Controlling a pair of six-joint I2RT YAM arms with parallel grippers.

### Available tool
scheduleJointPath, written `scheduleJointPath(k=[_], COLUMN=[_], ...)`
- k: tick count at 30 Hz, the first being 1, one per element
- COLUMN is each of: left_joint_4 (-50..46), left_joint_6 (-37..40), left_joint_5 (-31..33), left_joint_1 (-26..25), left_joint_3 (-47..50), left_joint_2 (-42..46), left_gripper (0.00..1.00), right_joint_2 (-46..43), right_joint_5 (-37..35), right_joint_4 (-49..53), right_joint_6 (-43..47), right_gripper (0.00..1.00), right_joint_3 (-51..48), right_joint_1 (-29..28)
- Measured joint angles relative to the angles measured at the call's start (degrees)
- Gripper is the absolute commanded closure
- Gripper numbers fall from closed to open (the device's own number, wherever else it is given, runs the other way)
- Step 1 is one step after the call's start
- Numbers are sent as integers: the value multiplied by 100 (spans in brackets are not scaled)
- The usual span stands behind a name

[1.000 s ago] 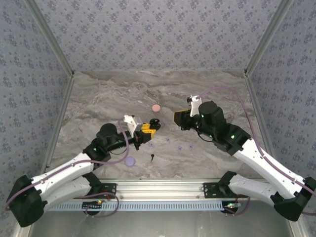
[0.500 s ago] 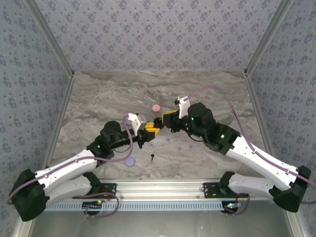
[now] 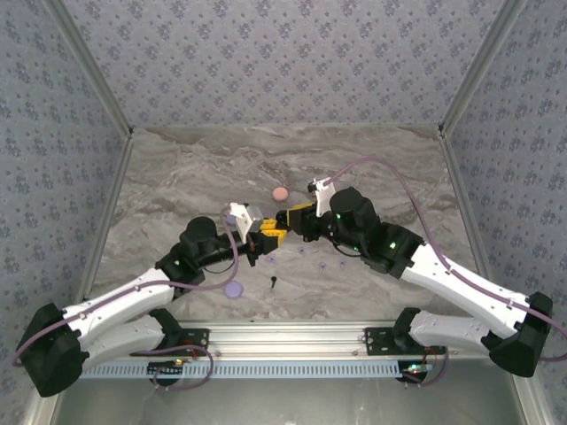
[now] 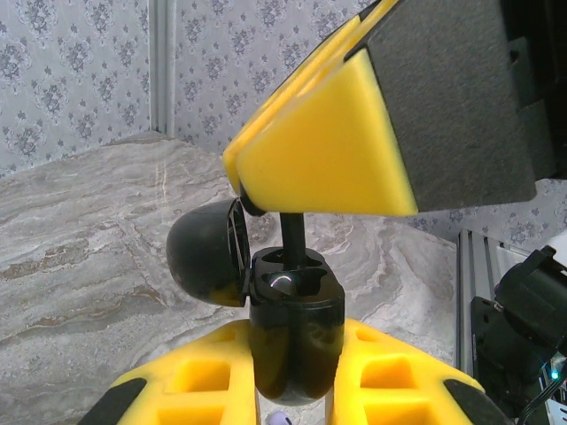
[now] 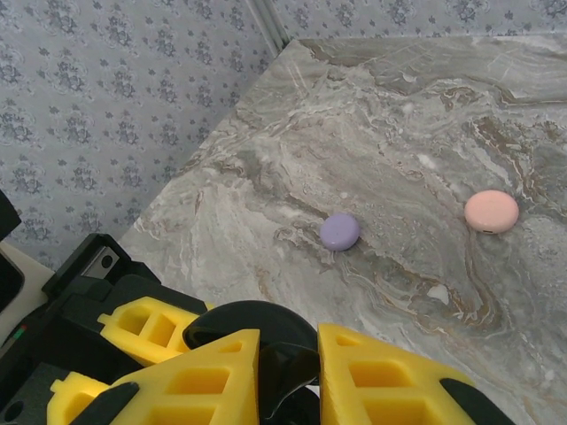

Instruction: Insert wireless bluetooth earbuds into charging case

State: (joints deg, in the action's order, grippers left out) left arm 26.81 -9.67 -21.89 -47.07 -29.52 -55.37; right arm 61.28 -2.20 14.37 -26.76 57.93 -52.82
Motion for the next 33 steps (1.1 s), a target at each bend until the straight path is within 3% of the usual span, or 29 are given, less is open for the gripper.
scheduleJointPath(k=[25, 33], left_joint_4=[-22, -2], left_joint_6=[0, 0], left_joint_5=[4, 4], left_joint_1=[0, 0], left_joint_3=[0, 0], left_joint_2=[2, 2], left_gripper=[100, 100], right_joint_2=[0, -7], right_joint_5=[2, 28], right_joint_4=[37, 146], right_joint_6=[-238, -317], right_gripper=[76, 52], right_joint_3=[-81, -81], right_joint_1=[-87, -96])
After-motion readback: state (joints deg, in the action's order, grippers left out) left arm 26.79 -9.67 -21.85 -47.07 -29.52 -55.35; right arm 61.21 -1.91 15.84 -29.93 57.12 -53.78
